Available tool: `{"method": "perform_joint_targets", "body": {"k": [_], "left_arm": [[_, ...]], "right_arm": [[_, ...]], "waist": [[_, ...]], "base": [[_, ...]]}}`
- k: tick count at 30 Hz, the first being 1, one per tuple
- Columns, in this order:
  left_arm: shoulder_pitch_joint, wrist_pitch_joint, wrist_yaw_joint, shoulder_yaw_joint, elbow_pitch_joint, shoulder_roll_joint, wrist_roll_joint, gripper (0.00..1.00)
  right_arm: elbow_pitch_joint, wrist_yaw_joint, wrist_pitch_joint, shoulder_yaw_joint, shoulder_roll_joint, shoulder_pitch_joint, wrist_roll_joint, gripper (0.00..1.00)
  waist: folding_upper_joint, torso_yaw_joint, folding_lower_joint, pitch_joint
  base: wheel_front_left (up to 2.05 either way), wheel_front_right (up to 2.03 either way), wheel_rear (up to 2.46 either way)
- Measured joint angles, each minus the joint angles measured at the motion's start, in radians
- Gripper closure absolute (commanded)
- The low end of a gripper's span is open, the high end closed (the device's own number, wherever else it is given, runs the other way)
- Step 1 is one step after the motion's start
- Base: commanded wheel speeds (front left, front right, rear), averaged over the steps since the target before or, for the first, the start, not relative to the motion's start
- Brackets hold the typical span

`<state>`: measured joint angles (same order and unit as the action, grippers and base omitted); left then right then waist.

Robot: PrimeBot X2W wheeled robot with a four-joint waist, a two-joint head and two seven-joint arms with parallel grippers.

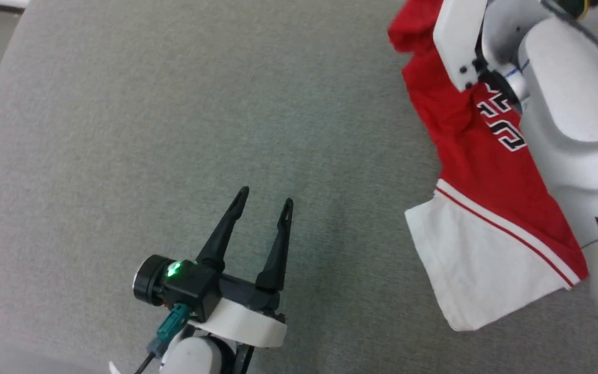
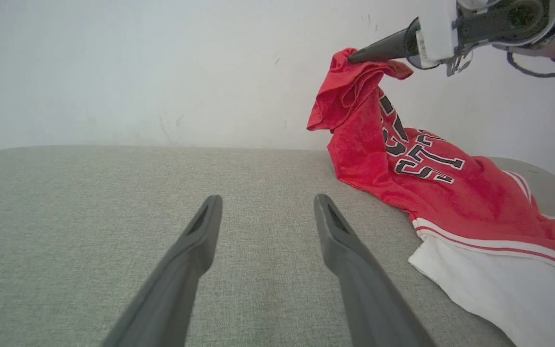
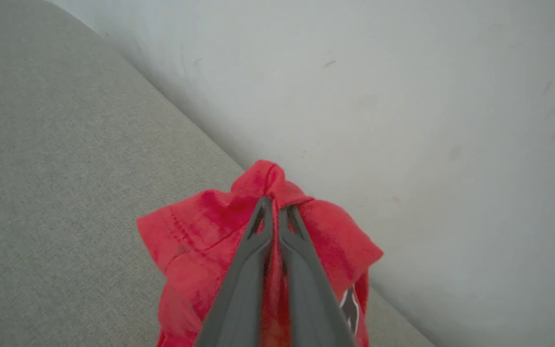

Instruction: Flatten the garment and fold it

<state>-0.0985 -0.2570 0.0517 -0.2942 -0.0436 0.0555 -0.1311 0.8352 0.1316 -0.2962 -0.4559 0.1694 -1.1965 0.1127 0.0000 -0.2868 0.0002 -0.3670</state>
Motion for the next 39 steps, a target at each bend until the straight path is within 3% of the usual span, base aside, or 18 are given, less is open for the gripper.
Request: {"method": "perform_joint_targets", "body": {"k": [1, 2, 10, 18, 23, 26, 33, 36, 39], "left_arm": [[-0.007, 0.000, -0.001, -0.008, 0.002, 0.000, -0.002, 0.00], [-0.013, 0.000, -0.002, -0.015, 0.003, 0.000, -0.005, 0.00], [-0.022, 0.000, -0.019, -0.010, 0.016, 0.000, 0.000, 0.00], [0.022, 0.000, -0.021, 0.047, -0.007, 0.005, 0.034, 0.00], [0.065, 0.000, -0.023, 0.077, -0.027, 0.020, 0.045, 0.00], [0.095, 0.000, -0.026, 0.093, -0.041, 0.029, 0.045, 0.00], [0.139, 0.000, -0.036, 0.115, -0.068, 0.032, 0.047, 0.00], [0.170, 0.000, -0.049, 0.127, -0.079, 0.031, 0.047, 0.00], [0.211, 0.000, -0.056, 0.133, -0.083, 0.029, 0.057, 0.00]], "right_arm": [[0.034, 0.000, -0.012, 0.004, -0.008, 0.005, 0.000, 0.15], [0.062, 0.000, -0.020, 0.001, -0.013, 0.012, 0.001, 0.00], [0.126, 0.000, 0.016, -0.028, -0.051, 0.011, 0.051, 0.00], [-0.032, 0.000, 0.127, 0.053, 0.005, 0.082, 0.143, 0.00], [-0.267, 0.000, 0.181, 0.181, 0.077, 0.325, 0.150, 0.00], [-0.456, 0.000, 0.191, 0.315, 0.077, 0.534, 0.125, 0.00], [-0.895, 0.000, 0.258, 0.595, -0.100, 1.059, 0.039, 0.00], [-0.981, 0.000, 0.315, 0.643, -0.116, 1.217, 0.039, 0.00], [-0.978, 0.000, 0.389, 0.662, -0.116, 1.319, 0.112, 0.00]], "waist": [[0.0000, -0.010, 0.0000, -0.008], [0.0000, -0.019, 0.0000, -0.016], [0.0000, -0.044, -0.0002, -0.037], [0.0000, 0.009, -0.0002, 0.012], [-0.0001, 0.074, -0.0003, 0.061], [0.0000, 0.116, -0.0003, 0.088], [-0.0001, 0.199, -0.0004, 0.148], [0.0000, 0.229, -0.0005, 0.172], [0.0000, 0.257, -0.0003, 0.198]], "base": [[0.00, 0.00, 0.00], [0.00, 0.00, 0.00], [0.00, 0.00, 0.00], [0.00, 0.00, 0.00], [0.00, 0.00, 0.00], [0.00, 0.00, 0.00], [0.00, 0.00, 0.00], [0.00, 0.00, 0.00], [0.00, 0.00, 0.00]]}}
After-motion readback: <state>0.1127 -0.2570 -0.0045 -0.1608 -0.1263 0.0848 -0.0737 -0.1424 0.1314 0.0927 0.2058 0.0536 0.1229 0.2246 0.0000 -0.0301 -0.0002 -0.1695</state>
